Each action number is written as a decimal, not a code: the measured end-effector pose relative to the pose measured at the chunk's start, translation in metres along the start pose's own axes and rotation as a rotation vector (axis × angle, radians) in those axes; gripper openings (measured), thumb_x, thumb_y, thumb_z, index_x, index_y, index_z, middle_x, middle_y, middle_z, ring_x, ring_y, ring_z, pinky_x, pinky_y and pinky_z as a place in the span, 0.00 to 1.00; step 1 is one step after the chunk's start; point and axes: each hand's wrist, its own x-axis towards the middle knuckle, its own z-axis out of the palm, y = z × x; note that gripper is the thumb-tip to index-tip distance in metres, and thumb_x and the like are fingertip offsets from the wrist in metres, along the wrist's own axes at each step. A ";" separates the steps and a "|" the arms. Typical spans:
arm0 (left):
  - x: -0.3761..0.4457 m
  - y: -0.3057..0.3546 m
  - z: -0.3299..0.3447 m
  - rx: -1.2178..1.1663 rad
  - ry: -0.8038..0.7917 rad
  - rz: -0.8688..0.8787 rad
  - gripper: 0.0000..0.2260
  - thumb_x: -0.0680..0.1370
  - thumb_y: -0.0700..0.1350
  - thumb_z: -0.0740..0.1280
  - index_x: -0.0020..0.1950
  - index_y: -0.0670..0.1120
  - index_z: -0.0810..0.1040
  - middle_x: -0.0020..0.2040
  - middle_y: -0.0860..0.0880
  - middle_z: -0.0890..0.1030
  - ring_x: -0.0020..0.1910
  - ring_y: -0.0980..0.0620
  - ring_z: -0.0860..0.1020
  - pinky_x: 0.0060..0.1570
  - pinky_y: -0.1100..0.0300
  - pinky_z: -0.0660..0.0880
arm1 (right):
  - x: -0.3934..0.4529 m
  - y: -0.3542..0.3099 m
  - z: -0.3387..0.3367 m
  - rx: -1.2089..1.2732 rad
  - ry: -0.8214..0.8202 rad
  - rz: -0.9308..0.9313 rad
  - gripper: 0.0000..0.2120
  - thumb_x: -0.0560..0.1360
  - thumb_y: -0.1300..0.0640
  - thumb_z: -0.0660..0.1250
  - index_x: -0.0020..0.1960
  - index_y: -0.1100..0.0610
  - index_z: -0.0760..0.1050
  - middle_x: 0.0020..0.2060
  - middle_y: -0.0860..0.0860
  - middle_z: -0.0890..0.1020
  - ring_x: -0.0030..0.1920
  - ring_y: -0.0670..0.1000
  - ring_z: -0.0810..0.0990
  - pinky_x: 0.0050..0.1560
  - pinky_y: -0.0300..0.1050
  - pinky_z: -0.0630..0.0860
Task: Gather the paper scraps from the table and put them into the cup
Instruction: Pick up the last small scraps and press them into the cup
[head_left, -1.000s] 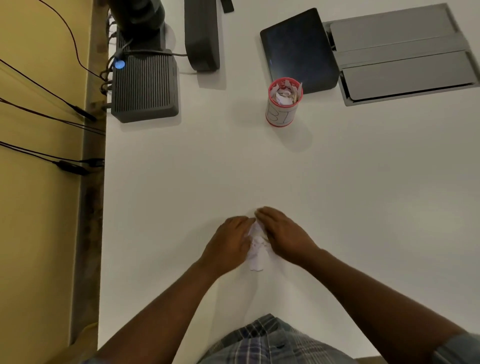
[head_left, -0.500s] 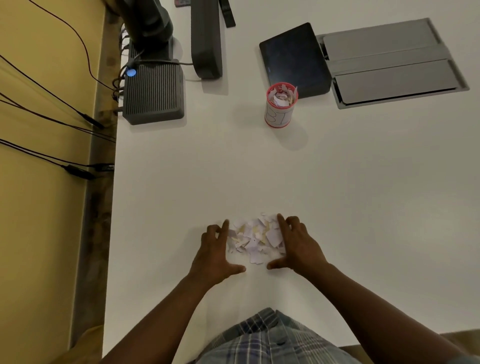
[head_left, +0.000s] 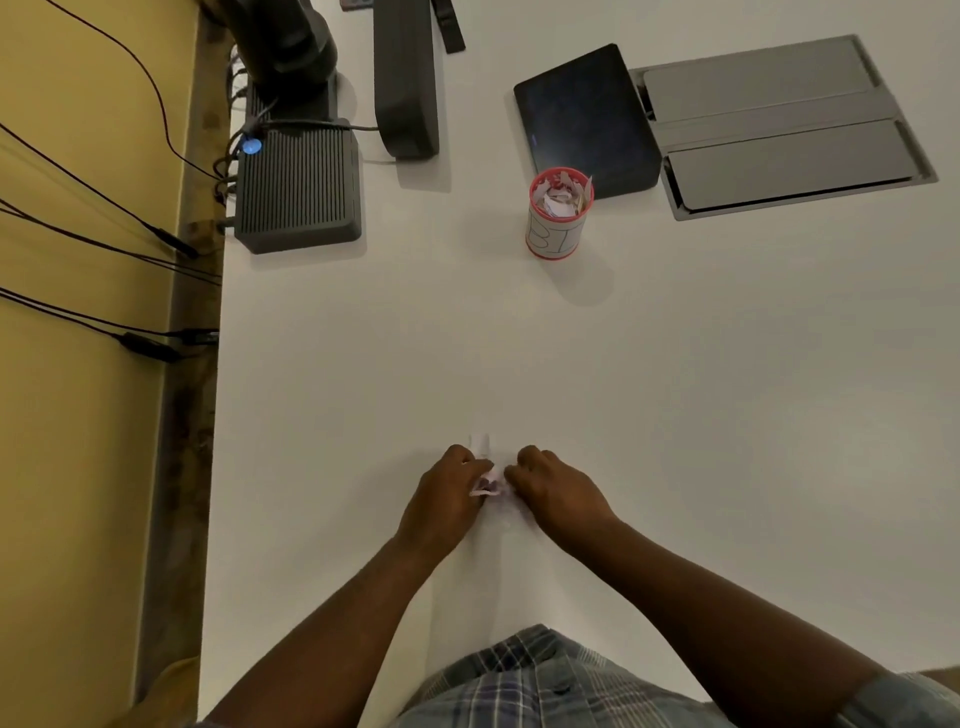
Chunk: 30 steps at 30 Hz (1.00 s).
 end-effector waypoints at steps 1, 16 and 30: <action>0.000 -0.001 -0.003 -0.003 0.018 0.009 0.11 0.75 0.43 0.68 0.57 0.49 0.80 0.50 0.50 0.78 0.47 0.55 0.77 0.47 0.66 0.73 | -0.001 0.002 0.000 -0.017 -0.001 -0.004 0.11 0.79 0.58 0.55 0.58 0.57 0.71 0.52 0.56 0.72 0.50 0.57 0.73 0.39 0.51 0.72; 0.063 0.020 -0.056 -0.359 0.239 -0.120 0.10 0.72 0.41 0.73 0.52 0.48 0.83 0.46 0.56 0.83 0.43 0.65 0.80 0.44 0.76 0.73 | 0.033 0.070 -0.074 0.845 0.293 0.584 0.02 0.70 0.51 0.73 0.42 0.44 0.83 0.38 0.42 0.85 0.38 0.43 0.83 0.42 0.41 0.79; 0.262 0.144 -0.123 -0.277 0.456 0.041 0.11 0.73 0.42 0.71 0.55 0.43 0.79 0.51 0.45 0.83 0.46 0.52 0.79 0.45 0.65 0.75 | 0.173 0.116 -0.223 0.688 0.793 0.451 0.10 0.75 0.50 0.67 0.44 0.55 0.83 0.37 0.51 0.85 0.38 0.50 0.82 0.41 0.44 0.78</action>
